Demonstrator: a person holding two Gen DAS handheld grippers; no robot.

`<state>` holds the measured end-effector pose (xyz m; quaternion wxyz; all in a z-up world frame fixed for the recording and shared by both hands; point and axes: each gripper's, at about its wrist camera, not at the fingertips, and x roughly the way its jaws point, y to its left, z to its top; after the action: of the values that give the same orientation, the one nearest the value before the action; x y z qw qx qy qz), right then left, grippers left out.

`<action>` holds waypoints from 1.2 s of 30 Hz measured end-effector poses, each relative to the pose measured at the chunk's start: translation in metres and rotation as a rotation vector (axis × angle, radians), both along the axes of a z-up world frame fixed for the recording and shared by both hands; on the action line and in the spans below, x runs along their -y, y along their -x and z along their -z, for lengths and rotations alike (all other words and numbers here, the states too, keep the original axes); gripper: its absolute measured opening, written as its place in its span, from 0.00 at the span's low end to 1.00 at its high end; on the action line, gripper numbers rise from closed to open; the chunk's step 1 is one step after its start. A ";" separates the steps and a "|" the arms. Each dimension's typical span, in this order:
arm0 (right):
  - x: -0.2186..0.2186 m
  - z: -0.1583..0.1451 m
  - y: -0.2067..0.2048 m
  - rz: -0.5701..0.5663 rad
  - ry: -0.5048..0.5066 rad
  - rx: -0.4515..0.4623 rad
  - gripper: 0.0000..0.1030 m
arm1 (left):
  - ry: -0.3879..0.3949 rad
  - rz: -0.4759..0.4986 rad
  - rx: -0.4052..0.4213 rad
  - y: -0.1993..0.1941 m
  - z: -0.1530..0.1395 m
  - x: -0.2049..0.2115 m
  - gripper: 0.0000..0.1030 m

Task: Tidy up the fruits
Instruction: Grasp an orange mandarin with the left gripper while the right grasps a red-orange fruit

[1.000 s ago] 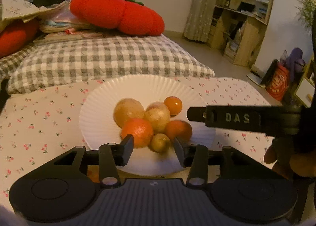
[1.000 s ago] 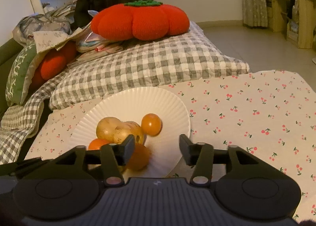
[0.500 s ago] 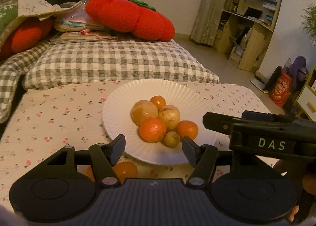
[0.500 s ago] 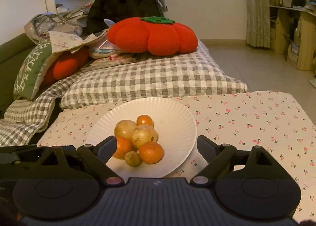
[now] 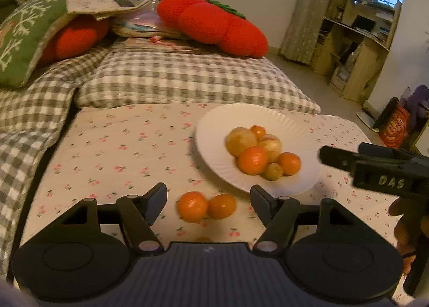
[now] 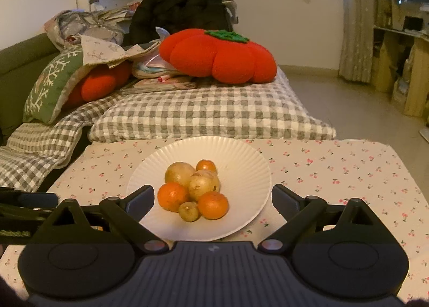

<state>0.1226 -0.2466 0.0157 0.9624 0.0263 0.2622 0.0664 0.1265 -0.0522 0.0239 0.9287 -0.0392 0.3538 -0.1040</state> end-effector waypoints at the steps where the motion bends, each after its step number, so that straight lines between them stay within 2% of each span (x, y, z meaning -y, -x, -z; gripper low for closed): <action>1: 0.001 -0.001 0.001 0.002 -0.010 -0.003 0.91 | 0.002 -0.005 -0.004 0.000 0.000 -0.004 0.56; 5: 0.001 -0.003 0.003 0.004 -0.041 -0.009 0.91 | -0.008 -0.034 -0.029 0.001 0.004 -0.020 0.56; 15: -0.024 0.004 0.008 -0.114 -0.063 -0.067 0.90 | -0.020 -0.058 -0.072 -0.001 0.016 -0.034 0.56; 21: -0.050 0.015 0.013 -0.220 0.004 -0.100 0.86 | -0.008 -0.060 -0.104 -0.008 0.025 -0.035 0.56; 25: -0.069 0.018 0.022 -0.335 0.042 -0.115 0.85 | -0.021 -0.066 -0.119 -0.013 0.031 -0.037 0.61; 32: -0.105 0.036 0.035 -0.525 0.074 -0.199 0.81 | 0.017 -0.095 -0.133 -0.020 0.031 -0.050 0.64; 36: -0.123 0.048 0.040 -0.597 0.114 -0.241 0.73 | 0.011 -0.093 -0.138 -0.021 0.033 -0.049 0.65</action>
<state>0.0823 -0.1232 -0.0327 0.8622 -0.0980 0.3738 0.3275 0.1474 -0.0034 -0.0095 0.9056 -0.0677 0.4144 -0.0594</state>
